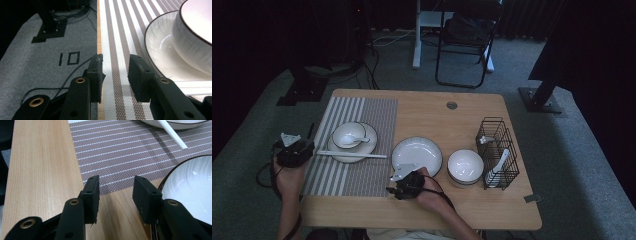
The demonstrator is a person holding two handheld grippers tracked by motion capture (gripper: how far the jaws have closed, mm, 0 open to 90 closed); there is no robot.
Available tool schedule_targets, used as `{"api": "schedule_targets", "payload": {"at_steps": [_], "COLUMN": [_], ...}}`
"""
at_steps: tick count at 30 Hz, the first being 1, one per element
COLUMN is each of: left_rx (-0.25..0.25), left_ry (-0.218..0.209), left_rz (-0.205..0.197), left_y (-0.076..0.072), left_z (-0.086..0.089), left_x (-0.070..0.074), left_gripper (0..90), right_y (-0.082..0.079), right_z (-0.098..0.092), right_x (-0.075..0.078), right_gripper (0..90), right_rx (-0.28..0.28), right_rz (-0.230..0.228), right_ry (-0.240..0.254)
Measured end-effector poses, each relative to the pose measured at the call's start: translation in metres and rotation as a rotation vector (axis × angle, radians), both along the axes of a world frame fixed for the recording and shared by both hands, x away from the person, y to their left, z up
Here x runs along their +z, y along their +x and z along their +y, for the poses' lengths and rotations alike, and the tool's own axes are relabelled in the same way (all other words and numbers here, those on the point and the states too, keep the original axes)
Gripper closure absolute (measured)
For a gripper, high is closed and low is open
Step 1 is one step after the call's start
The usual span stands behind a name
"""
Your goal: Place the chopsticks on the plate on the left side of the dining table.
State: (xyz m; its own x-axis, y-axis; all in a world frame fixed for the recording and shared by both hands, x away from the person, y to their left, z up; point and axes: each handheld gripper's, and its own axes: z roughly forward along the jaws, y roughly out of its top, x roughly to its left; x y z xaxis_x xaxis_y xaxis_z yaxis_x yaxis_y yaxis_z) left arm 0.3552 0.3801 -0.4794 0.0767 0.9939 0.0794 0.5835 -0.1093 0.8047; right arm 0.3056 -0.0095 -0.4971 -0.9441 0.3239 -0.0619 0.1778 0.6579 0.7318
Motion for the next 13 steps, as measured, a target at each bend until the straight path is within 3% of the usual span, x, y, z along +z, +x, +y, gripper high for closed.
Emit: {"api": "schedule_targets", "payload": {"at_steps": [6,13], "left_rx": [-0.006,-0.020], "left_ry": [0.003,0.001], "left_rz": [-0.013,-0.038], "left_y": [-0.003,-0.006], "left_z": [-0.004,-0.010], "left_x": [0.005,0.013], "left_gripper": [65.7,65.6], "right_y": [0.000,0.002], "right_z": [-0.001,-0.003], "right_x": [0.001,0.001], "right_gripper": [56.5,56.5], "right_rx": [0.004,-0.001], "right_rz": [0.024,0.023], "right_ry": [0.028,0.029]}}
